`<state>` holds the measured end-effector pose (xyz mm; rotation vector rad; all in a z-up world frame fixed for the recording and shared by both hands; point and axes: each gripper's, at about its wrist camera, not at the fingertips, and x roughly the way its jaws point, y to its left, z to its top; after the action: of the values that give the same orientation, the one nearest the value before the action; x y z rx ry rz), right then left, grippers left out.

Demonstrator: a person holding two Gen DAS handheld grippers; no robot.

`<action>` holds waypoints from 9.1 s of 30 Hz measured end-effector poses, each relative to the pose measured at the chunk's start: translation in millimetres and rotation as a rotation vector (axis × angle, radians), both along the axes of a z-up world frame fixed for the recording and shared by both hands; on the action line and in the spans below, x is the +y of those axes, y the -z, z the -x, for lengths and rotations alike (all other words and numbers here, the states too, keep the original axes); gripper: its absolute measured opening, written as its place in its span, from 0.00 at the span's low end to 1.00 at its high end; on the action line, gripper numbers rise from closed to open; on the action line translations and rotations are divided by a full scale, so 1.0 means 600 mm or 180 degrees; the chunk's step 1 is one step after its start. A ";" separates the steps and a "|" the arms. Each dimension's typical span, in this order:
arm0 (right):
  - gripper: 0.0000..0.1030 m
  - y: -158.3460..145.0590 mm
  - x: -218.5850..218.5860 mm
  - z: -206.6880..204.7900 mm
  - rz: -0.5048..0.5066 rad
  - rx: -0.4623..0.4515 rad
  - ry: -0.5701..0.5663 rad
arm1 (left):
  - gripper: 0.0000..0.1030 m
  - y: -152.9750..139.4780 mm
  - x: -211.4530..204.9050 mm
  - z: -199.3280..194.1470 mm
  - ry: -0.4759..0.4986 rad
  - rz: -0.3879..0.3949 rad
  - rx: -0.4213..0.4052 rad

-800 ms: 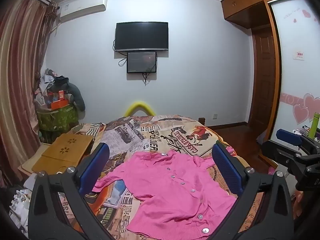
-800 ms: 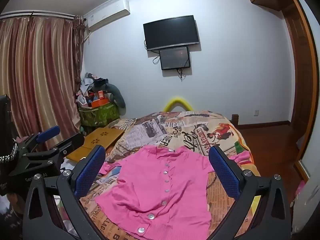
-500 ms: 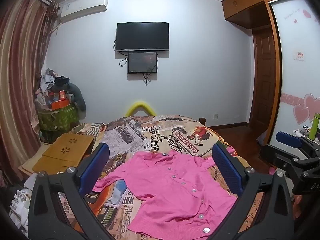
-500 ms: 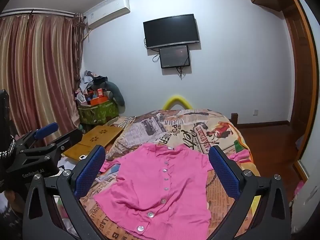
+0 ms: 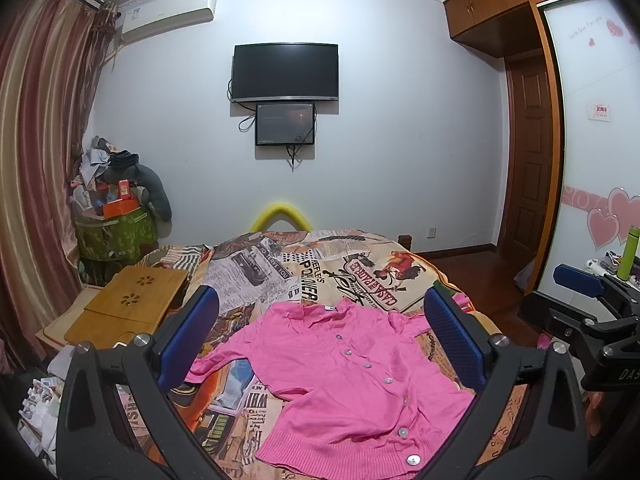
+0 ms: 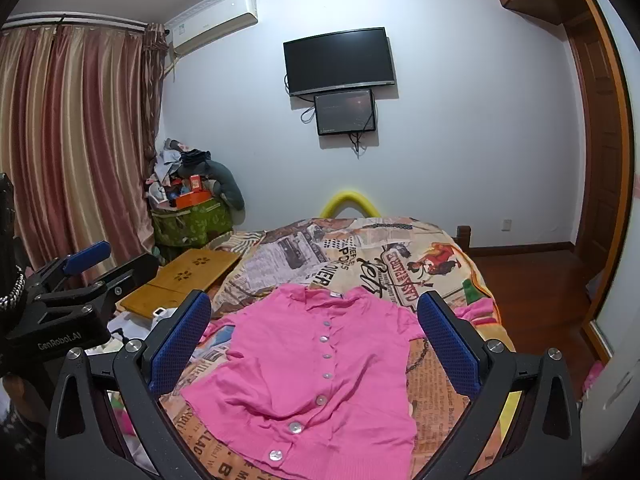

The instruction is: Fold small clothes

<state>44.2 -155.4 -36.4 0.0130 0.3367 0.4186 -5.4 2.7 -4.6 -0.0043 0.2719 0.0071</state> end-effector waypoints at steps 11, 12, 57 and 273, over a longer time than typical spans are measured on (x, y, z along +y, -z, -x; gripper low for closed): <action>1.00 0.000 0.000 -0.001 0.0004 0.0001 0.0002 | 1.00 0.002 -0.006 -0.004 -0.0001 0.0013 0.0007; 1.00 0.000 0.000 -0.001 0.0006 0.0000 0.0002 | 1.00 0.003 -0.007 -0.003 0.0000 0.0013 0.0005; 1.00 -0.003 0.002 -0.003 0.0014 0.0006 0.0017 | 1.00 0.004 0.009 -0.015 -0.0007 0.0057 0.0019; 0.40 0.194 0.118 -0.493 0.0665 0.1715 -0.0896 | 0.64 0.305 0.179 -0.611 0.0491 0.0377 0.2469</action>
<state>339.9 -84.5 -152.9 -0.1292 0.9192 0.6564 361.0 110.3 -187.6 -0.0997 1.0475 -0.1640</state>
